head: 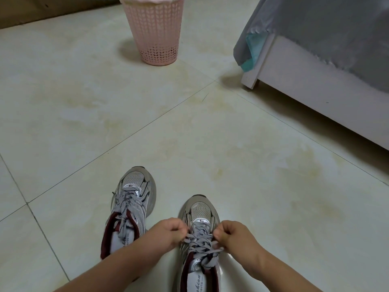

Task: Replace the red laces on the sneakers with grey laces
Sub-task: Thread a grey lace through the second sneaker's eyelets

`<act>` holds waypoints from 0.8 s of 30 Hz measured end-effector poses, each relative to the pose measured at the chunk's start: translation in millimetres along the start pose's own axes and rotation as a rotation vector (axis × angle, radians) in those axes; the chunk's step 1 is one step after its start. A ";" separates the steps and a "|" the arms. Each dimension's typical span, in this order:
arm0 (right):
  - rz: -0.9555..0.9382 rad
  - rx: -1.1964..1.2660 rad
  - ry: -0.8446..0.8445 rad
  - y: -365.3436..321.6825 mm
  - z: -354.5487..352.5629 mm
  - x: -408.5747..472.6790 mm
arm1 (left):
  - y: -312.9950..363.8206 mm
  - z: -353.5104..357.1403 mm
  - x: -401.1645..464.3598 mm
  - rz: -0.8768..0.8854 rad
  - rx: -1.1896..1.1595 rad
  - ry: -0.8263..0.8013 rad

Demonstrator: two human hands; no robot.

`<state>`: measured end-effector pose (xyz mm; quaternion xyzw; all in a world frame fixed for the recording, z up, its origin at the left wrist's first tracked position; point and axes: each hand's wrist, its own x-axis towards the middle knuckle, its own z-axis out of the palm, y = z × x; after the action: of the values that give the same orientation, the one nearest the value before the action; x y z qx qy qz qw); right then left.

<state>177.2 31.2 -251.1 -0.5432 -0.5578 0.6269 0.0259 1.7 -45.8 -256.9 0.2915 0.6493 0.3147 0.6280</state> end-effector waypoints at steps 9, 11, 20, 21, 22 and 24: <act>-0.322 -0.592 0.020 -21.4 10.4 -9.1 | 30.7 17.5 -4.4 0.347 0.847 0.080; -0.295 -0.647 0.006 -22.8 11.7 -6.8 | 37.0 17.9 -3.6 0.291 0.961 0.063; -0.207 -0.468 -0.011 -19.3 6.8 -6.8 | 35.9 25.0 -8.2 0.115 0.991 0.032; -0.198 -0.414 -0.011 -17.4 5.3 -8.4 | 30.9 21.7 -9.9 0.116 0.906 0.031; -0.190 -0.370 -0.014 -14.8 3.7 -10.1 | 25.2 18.4 -11.0 0.080 0.776 0.028; -0.162 -0.253 -0.033 -8.7 0.2 -13.3 | 15.9 13.9 -13.6 -0.024 0.417 0.018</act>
<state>177.6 25.9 -236.1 -0.4850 -0.6749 0.5561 -0.0013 15.8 -45.7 -236.2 0.4047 0.7094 0.1682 0.5520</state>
